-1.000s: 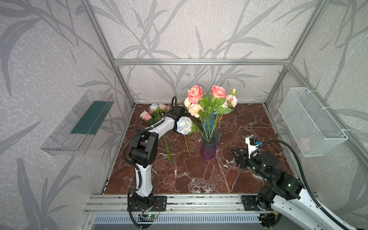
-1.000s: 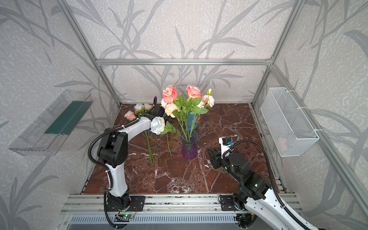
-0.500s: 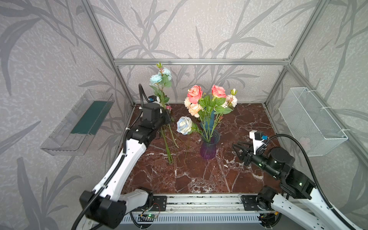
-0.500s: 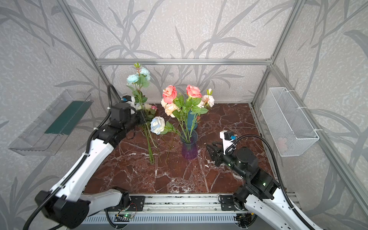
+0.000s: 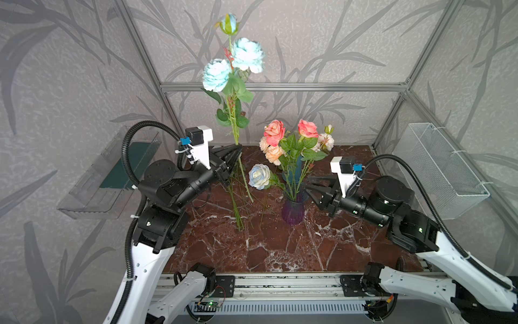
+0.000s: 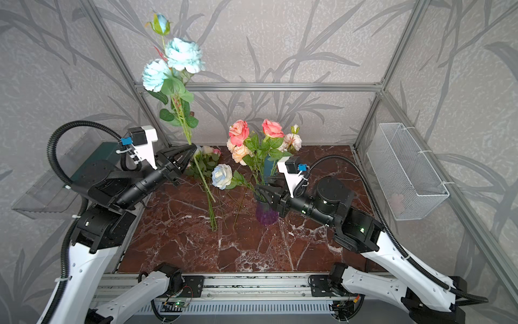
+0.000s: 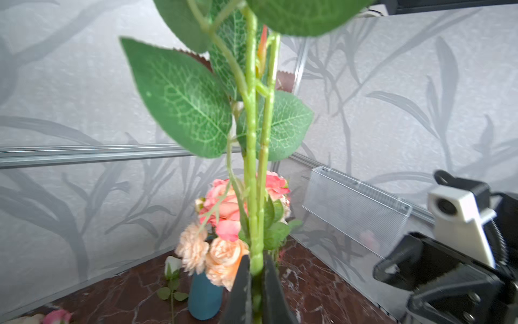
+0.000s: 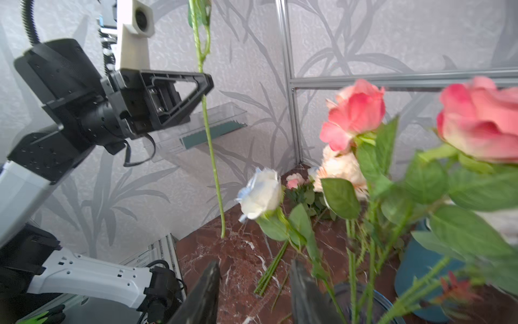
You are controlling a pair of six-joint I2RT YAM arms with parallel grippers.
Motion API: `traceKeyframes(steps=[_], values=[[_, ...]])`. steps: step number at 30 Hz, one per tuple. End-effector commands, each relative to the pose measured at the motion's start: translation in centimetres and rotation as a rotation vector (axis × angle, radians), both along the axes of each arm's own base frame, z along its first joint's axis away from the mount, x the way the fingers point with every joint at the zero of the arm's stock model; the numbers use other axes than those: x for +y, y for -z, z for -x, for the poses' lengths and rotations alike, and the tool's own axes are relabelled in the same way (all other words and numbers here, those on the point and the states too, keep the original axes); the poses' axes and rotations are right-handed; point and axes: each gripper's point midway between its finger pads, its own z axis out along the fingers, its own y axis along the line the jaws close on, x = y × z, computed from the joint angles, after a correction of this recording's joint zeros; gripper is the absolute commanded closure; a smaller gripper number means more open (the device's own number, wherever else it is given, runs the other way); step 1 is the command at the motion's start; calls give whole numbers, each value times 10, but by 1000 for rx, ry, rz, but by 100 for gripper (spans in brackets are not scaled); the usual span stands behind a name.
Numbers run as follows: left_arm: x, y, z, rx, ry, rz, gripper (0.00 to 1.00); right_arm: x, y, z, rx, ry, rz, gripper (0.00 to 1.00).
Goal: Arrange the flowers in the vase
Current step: 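Grasp the pale blue rose stem with right gripper beside the left gripper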
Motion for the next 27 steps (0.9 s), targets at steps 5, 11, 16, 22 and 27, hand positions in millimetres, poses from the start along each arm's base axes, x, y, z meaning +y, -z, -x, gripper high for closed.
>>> traceKeyframes(steps=[5, 11, 16, 22, 27], values=[[-17, 20, 32, -14, 176, -31, 100, 60, -52, 7, -91, -129, -122, 55], [-21, 29, 31, 9, 204, -24, 100, 87, -74, -15, -123, -90, -168, 53], [-21, 31, 30, 10, 203, -27, 100, 106, -82, -32, -141, -52, -161, 52], [-20, 33, 29, 9, 194, -28, 100, 129, -72, -40, -84, -90, -140, 53], [-17, 32, 30, -6, 178, -32, 100, 134, -66, -41, -59, -100, -150, 63]])
